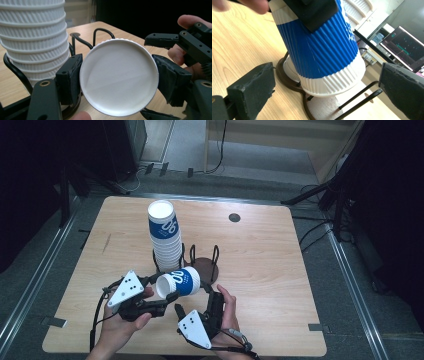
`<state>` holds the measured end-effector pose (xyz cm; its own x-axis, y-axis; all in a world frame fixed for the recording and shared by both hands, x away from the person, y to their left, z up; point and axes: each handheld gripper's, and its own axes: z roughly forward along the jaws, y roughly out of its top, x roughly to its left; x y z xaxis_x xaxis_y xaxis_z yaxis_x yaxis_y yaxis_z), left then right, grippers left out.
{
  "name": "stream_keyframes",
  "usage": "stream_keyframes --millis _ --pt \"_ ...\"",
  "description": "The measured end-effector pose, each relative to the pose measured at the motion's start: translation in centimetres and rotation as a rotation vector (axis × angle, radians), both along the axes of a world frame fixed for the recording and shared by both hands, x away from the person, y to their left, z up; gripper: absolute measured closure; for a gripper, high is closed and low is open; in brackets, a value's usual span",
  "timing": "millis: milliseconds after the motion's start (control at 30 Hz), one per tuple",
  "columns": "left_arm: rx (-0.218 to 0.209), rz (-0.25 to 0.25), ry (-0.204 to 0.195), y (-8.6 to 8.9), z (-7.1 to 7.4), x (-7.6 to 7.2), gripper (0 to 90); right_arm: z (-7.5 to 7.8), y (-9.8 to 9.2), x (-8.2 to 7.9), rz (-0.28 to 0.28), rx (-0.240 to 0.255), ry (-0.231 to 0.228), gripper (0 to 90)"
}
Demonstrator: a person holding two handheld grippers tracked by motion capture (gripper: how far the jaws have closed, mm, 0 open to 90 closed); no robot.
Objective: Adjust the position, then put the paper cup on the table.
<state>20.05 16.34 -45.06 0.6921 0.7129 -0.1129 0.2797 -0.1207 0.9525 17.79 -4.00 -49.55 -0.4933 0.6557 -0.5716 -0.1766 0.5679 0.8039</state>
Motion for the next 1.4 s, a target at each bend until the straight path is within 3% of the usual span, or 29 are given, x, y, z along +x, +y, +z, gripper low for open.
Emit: stream_keyframes --millis 133,333,567,600,933,967,1000,1233,1267,1400 --pt "-0.011 0.017 -0.023 0.0 0.1 0.1 29.2 0.4 -0.5 -0.1 -0.013 0.046 0.029 0.0" --pt "-0.033 0.045 -0.054 0.1 0.4 0.4 29.3 0.8 -1.2 -0.1 -0.037 0.084 0.034 0.0" --pt "-0.075 0.041 -0.055 0.5 0.5 0.5 29.3 1.3 -1.7 0.0 -0.058 0.16 0.073 0.5" --pt "-0.076 0.037 -0.056 0.5 0.5 0.5 29.3 1.4 -1.8 0.1 -0.063 0.2 0.107 0.5" --pt "-0.101 0.071 -0.114 0.5 0.7 0.4 29.2 2.8 -3.5 0.6 -0.132 0.4 0.255 0.0" --pt "-0.101 0.071 -0.114 0.5 0.7 0.4 29.2 2.8 -3.5 0.6 -0.132 0.4 0.255 0.0" --pt "-0.121 0.074 -0.122 0.4 0.6 0.4 29.2 3.0 -3.9 0.7 -0.145 0.437 0.271 0.0" --pt "-0.131 0.075 -0.141 0.1 0.4 0.3 29.2 3.1 -4.6 1.1 -0.178 0.522 0.31 0.0" --pt "-0.136 0.072 -0.145 0.0 0.4 0.3 29.2 3.1 -4.8 1.2 -0.193 0.568 0.332 0.0" --pt "-0.141 0.079 -0.164 -0.2 0.2 0.5 29.1 3.2 -5.3 1.3 -0.228 0.638 0.371 0.0"
